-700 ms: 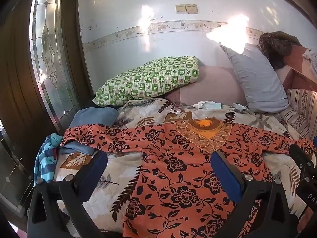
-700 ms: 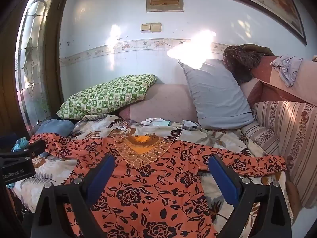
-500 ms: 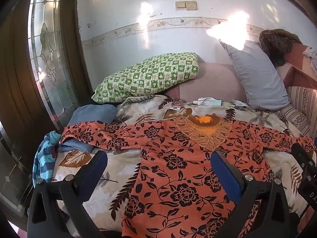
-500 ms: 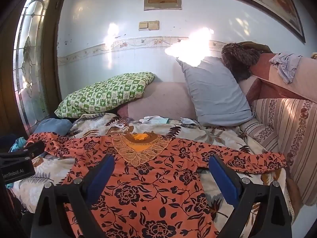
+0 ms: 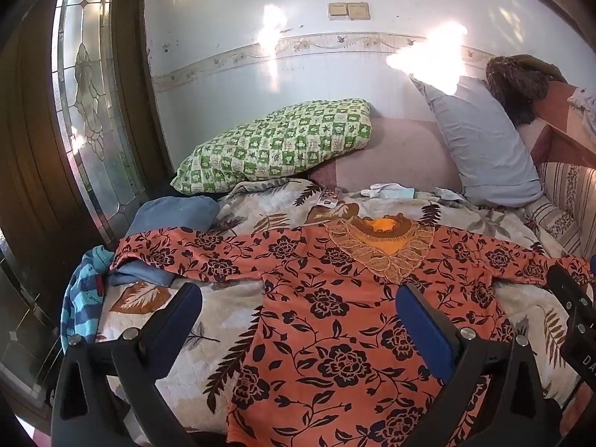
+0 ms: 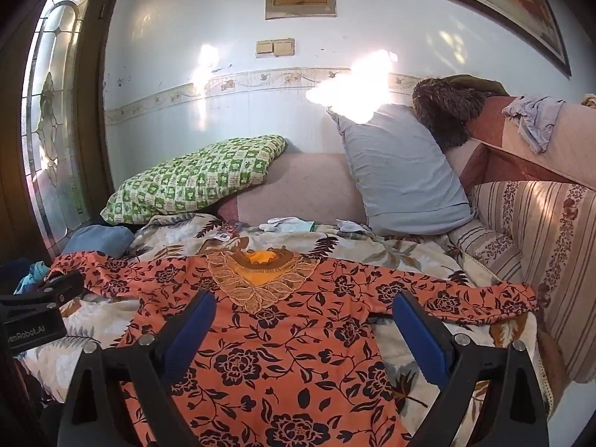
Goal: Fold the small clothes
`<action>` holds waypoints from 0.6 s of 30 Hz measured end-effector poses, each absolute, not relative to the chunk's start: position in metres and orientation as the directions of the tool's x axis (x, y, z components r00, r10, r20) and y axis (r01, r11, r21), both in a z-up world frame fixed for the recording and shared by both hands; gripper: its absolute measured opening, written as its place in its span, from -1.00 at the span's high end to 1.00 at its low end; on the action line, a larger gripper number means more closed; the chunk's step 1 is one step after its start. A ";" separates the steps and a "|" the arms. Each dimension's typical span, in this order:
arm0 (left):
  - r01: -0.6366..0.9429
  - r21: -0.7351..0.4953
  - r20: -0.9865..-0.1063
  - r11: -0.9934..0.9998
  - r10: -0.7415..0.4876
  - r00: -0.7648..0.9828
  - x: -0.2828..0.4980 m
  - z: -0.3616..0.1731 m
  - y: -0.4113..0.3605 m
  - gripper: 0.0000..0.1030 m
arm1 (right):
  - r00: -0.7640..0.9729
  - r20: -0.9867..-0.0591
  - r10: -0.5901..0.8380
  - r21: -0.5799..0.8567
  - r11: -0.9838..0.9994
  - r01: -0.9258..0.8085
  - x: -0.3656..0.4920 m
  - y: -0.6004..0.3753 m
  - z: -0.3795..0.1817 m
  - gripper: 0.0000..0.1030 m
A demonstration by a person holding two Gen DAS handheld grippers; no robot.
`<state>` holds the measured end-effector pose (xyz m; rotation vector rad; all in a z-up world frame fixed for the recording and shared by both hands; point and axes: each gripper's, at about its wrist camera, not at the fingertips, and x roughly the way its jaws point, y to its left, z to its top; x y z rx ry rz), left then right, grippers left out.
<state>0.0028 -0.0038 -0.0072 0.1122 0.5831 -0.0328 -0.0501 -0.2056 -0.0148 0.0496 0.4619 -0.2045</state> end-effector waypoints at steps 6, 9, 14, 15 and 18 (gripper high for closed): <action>0.059 0.092 -0.544 0.994 0.000 0.839 0.001 -0.001 0.000 -1.00 | 0.875 -0.447 -0.184 0.006 0.978 0.209 -0.050 -0.207 -0.014 -0.89; 0.057 0.089 -0.543 0.994 0.001 0.840 0.000 -0.002 0.001 -1.00 | 0.877 -0.445 -0.183 0.010 0.978 0.209 -0.050 -0.207 -0.013 -0.89; 0.056 0.092 -0.543 0.994 0.003 0.840 0.000 -0.001 0.001 -1.00 | 0.876 -0.447 -0.182 0.009 0.978 0.207 -0.051 -0.205 -0.014 -0.89; 0.056 0.091 -0.544 0.994 0.002 0.839 0.000 -0.001 0.002 -1.00 | 0.876 -0.447 -0.181 0.009 0.978 0.207 -0.051 -0.205 -0.014 -0.89; 0.055 0.088 -0.546 0.995 0.002 0.838 -0.001 -0.002 0.004 -1.00 | 0.875 -0.448 -0.181 0.008 0.978 0.206 -0.051 -0.204 -0.014 -0.89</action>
